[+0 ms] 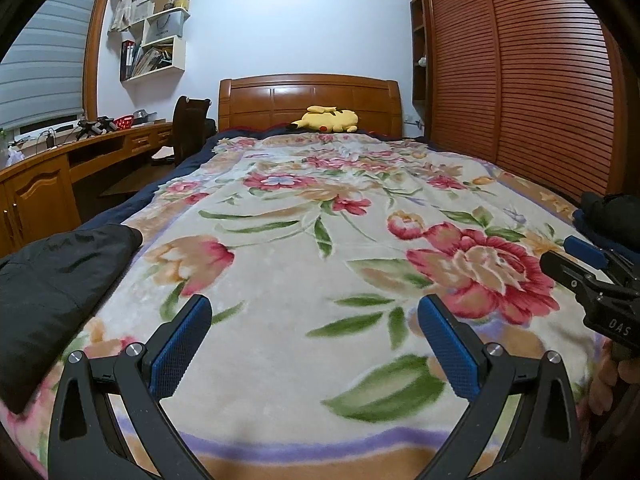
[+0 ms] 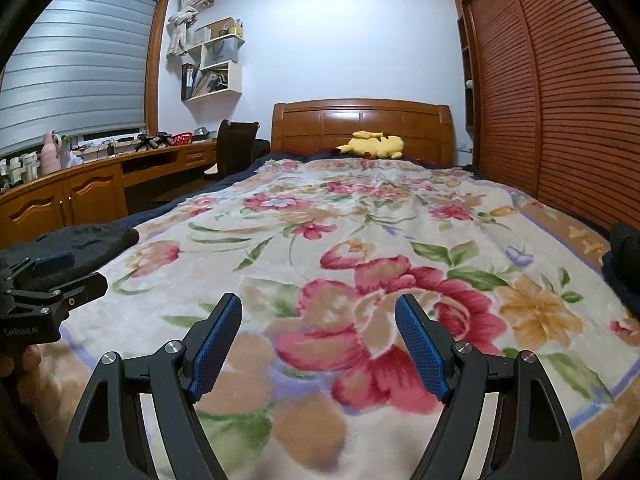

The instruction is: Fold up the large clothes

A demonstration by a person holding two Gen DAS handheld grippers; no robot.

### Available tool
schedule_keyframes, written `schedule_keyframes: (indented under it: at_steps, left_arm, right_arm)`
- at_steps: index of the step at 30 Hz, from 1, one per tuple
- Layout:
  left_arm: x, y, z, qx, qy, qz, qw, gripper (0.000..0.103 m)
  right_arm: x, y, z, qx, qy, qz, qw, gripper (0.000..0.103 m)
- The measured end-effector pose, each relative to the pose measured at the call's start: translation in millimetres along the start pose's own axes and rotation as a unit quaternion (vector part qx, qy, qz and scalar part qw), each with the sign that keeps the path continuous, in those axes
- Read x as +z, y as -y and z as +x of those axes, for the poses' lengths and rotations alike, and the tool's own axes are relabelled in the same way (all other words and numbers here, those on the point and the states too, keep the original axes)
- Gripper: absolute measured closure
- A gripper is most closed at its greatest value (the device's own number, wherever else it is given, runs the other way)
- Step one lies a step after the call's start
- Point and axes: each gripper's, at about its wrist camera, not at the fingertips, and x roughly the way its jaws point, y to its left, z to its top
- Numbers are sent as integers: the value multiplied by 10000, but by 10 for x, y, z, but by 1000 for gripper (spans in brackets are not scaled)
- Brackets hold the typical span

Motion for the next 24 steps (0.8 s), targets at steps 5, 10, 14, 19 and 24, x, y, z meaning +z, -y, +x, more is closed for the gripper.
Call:
schedule_keyframes:
  at_steps: [5,10,14,19,24]
  left_arm:
    - [-2,2,-1,1,5,-5,10000,0]
    - [-9,20,-3,7,11,20,10000,0]
    - [-2,11,-15,30,34,35,10000,0]
    - [0,6,-23,28,37,31,10000,0]
    - [-2,8,-23,34,42,34,10000,0]
  right_arm:
    - [-3,-16,3,-5,5,8,10000,22]
    - [-15,-10,5,-19,16,8,10000,22]
    - [-25,3,6,-9,7,14,10000,22]
    - [-23,-5,7,-17,8,22,10000,22]
    - [-24,5,6,-12,7,31,10000,22]
